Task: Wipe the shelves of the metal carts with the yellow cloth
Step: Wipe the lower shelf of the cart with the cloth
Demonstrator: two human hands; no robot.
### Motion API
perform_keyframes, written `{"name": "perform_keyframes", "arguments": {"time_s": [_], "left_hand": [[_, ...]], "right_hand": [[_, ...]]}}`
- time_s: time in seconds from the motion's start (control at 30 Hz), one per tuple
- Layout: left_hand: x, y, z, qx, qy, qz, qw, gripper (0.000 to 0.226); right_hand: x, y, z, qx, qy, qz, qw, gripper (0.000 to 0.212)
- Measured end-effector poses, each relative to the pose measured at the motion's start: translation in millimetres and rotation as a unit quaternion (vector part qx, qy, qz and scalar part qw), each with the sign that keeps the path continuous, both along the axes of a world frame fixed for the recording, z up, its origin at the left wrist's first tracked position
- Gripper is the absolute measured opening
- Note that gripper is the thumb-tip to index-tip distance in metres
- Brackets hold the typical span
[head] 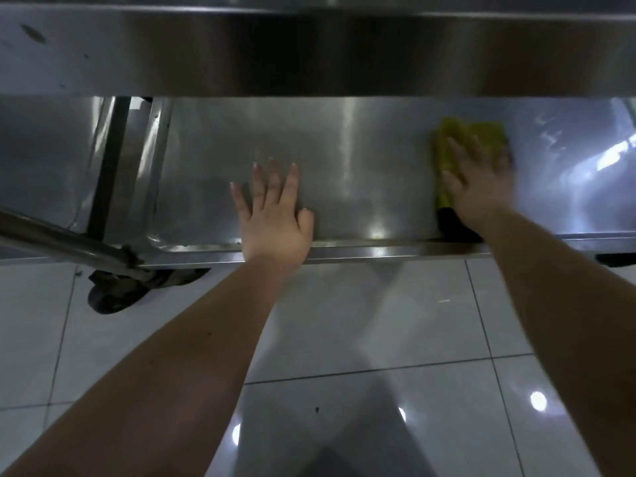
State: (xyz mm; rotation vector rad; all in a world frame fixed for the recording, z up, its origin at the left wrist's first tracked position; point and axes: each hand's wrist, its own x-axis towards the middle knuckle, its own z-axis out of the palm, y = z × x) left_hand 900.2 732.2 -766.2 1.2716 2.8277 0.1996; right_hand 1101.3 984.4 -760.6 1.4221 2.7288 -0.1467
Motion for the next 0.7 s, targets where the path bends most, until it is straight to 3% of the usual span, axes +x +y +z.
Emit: {"name": "perform_keyframes", "arguments": {"time_s": [0.1,0.17,0.33,0.5,0.6,0.7], "left_hand": [[2,1,1,-0.004,0.004,-0.016,1.000,0.069],[2,1,1,-0.007,0.004,-0.021,1.000,0.067],[2,0,0,-0.009,0.003,-0.017,1.000,0.068],[1,-3,1,0.035,-0.029,0.038,0.998,0.074],[1,-5,1,0.043,-0.032,0.022,0.998,0.076],[0,-4,0,0.033,-0.023,0.019,0.999,0.075]], "right_hand": [[68,6,7,-0.036,0.017,-0.159,0.986,0.063],[64,-8,6,-0.045,0.015,-0.182,0.982,0.063],[-34,-85,-1,-0.027,-0.012,-0.022,0.999,0.057],[-110,-185,-2,-0.065,0.014,0.182,0.981,0.058],[-89,-162,1,-0.061,0.021,0.201,0.978,0.056],[-36,-110,1,-0.034,-0.003,0.106,0.994,0.055]]}}
